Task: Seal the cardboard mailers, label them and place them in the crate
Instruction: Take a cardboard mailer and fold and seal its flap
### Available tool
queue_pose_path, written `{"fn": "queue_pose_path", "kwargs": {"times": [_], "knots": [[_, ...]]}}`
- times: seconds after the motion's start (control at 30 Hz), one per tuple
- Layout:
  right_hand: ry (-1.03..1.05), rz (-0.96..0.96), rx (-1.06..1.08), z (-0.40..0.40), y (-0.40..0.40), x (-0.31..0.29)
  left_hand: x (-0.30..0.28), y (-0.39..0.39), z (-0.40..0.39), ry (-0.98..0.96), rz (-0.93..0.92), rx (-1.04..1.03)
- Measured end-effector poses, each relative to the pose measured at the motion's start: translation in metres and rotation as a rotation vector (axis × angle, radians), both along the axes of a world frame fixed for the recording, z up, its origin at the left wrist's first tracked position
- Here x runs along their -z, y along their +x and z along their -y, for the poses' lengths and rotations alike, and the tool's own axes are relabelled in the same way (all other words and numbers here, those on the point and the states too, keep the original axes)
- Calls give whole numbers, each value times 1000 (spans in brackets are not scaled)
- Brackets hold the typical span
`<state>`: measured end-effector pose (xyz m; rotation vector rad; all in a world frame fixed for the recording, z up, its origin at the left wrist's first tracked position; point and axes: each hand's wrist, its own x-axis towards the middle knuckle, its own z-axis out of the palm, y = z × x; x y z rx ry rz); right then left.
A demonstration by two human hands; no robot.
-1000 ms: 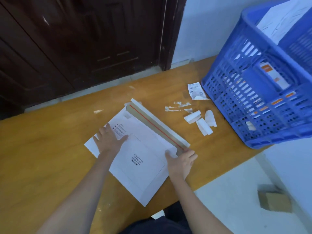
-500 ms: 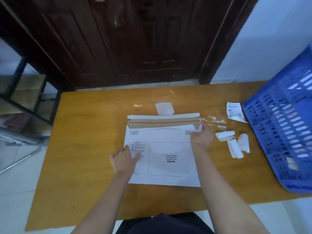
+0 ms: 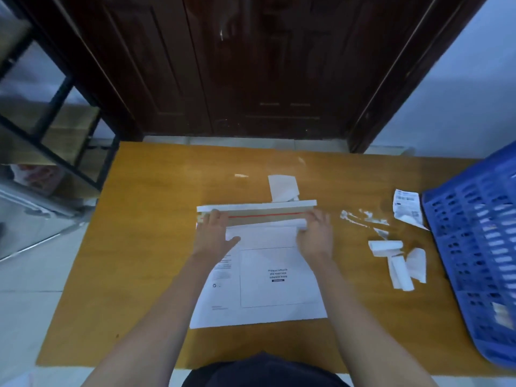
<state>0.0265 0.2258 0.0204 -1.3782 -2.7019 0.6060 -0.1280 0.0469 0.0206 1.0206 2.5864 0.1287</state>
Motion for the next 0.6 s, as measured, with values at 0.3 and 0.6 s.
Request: {"fn": "queue_pose_path", "kwargs": {"times": [0.3, 0.6], "knots": [[-119, 285, -271, -7, -14, 4, 13, -9, -19, -76, -11, 107], [-151, 272, -211, -11, -22, 10, 17, -15, -22, 3, 173, 53]]}}
